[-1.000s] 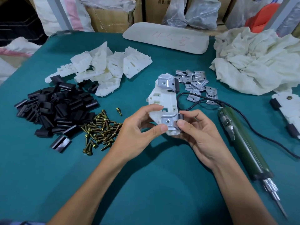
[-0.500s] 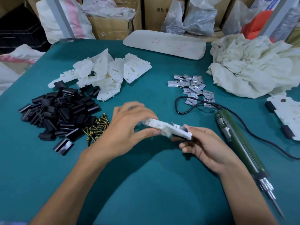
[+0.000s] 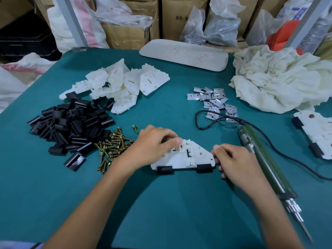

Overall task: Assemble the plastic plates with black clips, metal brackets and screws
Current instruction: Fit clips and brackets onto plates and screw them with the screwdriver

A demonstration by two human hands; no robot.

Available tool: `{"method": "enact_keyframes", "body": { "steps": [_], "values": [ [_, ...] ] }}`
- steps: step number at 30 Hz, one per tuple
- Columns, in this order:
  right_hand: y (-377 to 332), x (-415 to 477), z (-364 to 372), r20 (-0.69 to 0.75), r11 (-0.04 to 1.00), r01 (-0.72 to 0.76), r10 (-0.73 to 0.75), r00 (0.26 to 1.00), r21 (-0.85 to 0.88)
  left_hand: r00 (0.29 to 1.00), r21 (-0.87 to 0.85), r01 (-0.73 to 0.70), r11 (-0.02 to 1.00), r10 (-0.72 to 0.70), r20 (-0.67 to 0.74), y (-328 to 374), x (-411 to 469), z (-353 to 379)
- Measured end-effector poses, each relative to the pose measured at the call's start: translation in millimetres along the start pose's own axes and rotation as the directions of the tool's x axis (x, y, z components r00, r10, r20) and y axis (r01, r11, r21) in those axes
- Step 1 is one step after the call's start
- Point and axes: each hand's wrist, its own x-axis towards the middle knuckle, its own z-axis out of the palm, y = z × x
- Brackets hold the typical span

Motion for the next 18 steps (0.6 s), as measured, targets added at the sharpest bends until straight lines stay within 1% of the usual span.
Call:
{"method": "enact_keyframes", "body": {
  "steps": [2, 3, 5, 6, 8, 10, 11, 13, 15, 18],
  "values": [
    [-6.5, -0.3, -3.4, -0.055, 0.987, 0.062, -0.070, 0.996, -0.147, 0.982, 0.237, 0.044, 0.971, 0.001, -0.187, -8.7, -2.4, -14.0],
    [-13.6, 0.0, -4.5, -0.077, 0.982, 0.096, -0.110, 0.991, -0.165, 0.963, 0.302, 0.095, 0.949, -0.010, -0.270, -15.1, -5.7, -24.0],
    [-34.4, 2.6, -1.5, -0.068, 0.975, 0.174, -0.185, 0.980, -0.134, 0.921, 0.333, 0.202, 0.921, -0.063, -0.384, -30.9, -16.4, -45.9],
    [-47.0, 6.1, 3.6, -0.035, 0.969, 0.216, -0.222, 0.974, -0.122, 0.908, 0.332, 0.241, 0.912, -0.090, -0.410, -38.6, -22.5, -56.2],
    [-75.0, 18.1, 21.4, 0.068, 0.940, 0.315, -0.308, 0.949, -0.133, 0.902, 0.324, 0.289, 0.901, -0.143, -0.407, -50.7, -32.8, -72.7],
    [-104.2, 34.8, 47.7, 0.190, 0.904, 0.405, -0.377, 0.906, -0.139, 0.912, 0.317, 0.313, 0.895, -0.190, -0.363, -55.9, -38.8, -82.8],
    [-116.9, 43.9, 62.7, 0.248, 0.884, 0.444, -0.402, 0.882, -0.148, 0.921, 0.328, 0.316, 0.890, -0.204, -0.333, -56.9, -40.4, -85.4],
    [-134.9, 61.3, 93.3, 0.336, 0.832, 0.509, -0.425, 0.841, -0.222, 0.938, 0.374, 0.307, 0.875, -0.213, -0.272, -56.8, -42.3, -86.3],
    [-142.9, 75.8, 119.6, 0.390, 0.784, 0.538, -0.412, 0.824, -0.309, 0.949, 0.402, 0.281, 0.872, -0.190, -0.252, -56.8, -43.0, -82.7],
    [-142.8, 87.7, 143.0, 0.410, 0.728, 0.564, -0.411, 0.814, -0.390, 0.946, 0.372, 0.245, 0.895, -0.137, -0.295, -57.8, -44.6, -77.4]
  ]
}}
